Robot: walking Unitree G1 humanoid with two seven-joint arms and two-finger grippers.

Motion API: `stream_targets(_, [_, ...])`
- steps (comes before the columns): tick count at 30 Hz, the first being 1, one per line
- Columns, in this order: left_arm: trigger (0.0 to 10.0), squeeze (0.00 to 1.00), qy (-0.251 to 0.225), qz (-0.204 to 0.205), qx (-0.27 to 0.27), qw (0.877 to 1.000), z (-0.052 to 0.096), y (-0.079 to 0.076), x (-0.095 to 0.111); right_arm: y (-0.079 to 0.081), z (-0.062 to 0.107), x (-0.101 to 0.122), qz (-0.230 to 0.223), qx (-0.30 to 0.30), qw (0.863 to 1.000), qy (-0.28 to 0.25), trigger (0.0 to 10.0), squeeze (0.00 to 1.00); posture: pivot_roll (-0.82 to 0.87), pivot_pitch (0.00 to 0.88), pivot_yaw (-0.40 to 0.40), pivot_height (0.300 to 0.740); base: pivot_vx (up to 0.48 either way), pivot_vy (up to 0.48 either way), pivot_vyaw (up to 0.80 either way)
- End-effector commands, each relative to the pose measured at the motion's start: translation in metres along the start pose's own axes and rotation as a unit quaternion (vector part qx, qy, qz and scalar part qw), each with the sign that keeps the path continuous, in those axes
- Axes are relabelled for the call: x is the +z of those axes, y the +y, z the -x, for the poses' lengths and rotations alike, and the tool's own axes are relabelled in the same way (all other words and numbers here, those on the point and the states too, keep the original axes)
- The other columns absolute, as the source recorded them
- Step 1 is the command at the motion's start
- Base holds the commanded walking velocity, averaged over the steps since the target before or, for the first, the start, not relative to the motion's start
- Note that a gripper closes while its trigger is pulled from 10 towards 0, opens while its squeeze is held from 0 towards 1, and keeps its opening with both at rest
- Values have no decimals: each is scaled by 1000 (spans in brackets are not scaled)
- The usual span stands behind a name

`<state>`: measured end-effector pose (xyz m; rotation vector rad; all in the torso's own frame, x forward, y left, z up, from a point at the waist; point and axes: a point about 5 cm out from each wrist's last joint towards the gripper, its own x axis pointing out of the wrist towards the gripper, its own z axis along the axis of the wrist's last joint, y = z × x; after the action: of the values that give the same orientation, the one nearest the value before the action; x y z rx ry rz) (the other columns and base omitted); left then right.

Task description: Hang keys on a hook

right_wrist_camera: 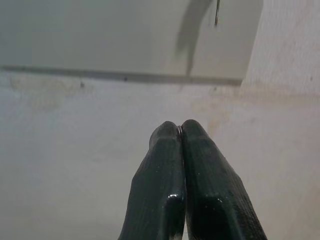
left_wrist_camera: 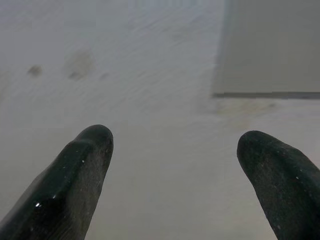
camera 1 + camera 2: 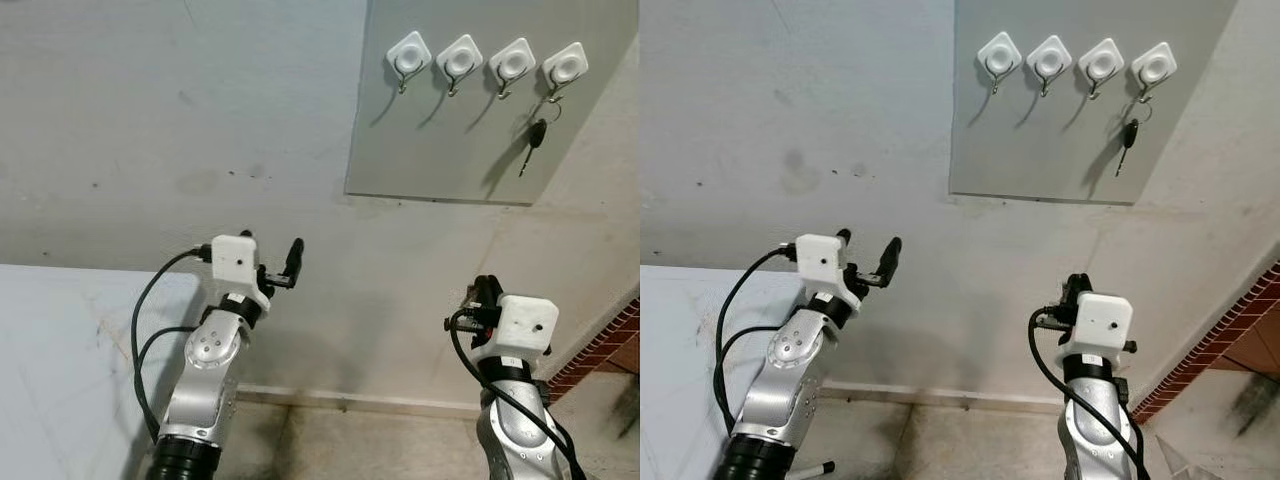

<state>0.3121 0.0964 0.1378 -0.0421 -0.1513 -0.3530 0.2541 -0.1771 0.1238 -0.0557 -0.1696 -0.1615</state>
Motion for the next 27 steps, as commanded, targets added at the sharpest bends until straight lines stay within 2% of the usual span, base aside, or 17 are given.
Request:
stream_targets(1, [10000, 0, -1, -9, -17, 1000, -4, -4, 1, 1, -6, 10, -3, 9, 1000, -22, 10000, 0, -70, 40, -6, 740, 0, 0, 0])
stream_targets(13, [10000, 0, -12, -18, -34, 999, -13, -12, 10, -2, -30, 32, 1, 21, 998, -63, 10000, 0, -60, 36, -29, 740, 0, 0, 0])
stream_targets(19, [10000, 0, -33, -21, -84, 996, -21, -30, 25, -3, -48, 42, 6, 38, 996, -80, 10000, 0, -52, 33, -36, 740, 0, 0, 0])
stream_targets(27, [10000, 0, -36, -19, -128, 991, -26, -48, 30, 0, -70, 52, -33, 63, 994, -84, 10000, 0, -52, 29, -37, 740, 0, 0, 0])
